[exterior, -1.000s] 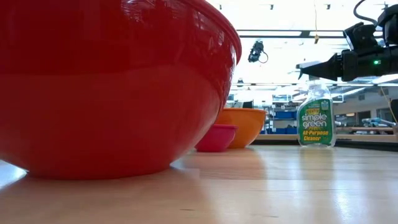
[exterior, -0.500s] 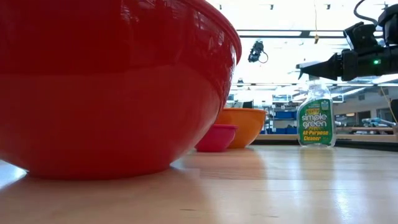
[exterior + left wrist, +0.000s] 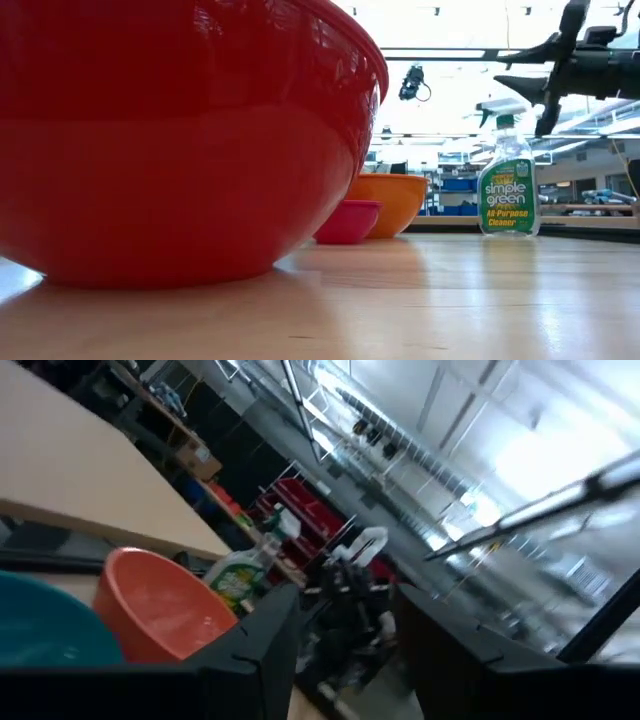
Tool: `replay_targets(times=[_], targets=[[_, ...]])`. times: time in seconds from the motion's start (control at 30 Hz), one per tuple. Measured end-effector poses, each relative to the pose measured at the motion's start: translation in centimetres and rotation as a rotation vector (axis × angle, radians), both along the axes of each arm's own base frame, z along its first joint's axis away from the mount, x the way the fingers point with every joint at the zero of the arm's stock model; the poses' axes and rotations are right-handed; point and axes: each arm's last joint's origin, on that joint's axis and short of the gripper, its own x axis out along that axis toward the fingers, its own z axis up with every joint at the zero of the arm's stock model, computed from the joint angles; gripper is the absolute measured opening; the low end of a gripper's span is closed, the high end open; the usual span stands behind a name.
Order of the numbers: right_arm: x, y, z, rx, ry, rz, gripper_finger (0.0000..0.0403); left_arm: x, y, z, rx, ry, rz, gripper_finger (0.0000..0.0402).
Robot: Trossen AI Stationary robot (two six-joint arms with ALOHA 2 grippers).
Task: Nest bowls inside each other
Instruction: Stack the orange bowl on the red bowl
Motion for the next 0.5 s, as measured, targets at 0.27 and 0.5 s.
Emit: replay_targets(times=[0.27,0.5], targets=[[0.4,0.2,0.9,0.114,-0.183,0.143,0.0137,-0.4,0.0,0.9,-0.098,-0.146,-0.037,0.0167],[1.0,0.5,2.1,0.115,-0.243,0.24,0.0137,-0.7,-0.1,1.9,-0.038,-0.169,-0.054,0.0167]])
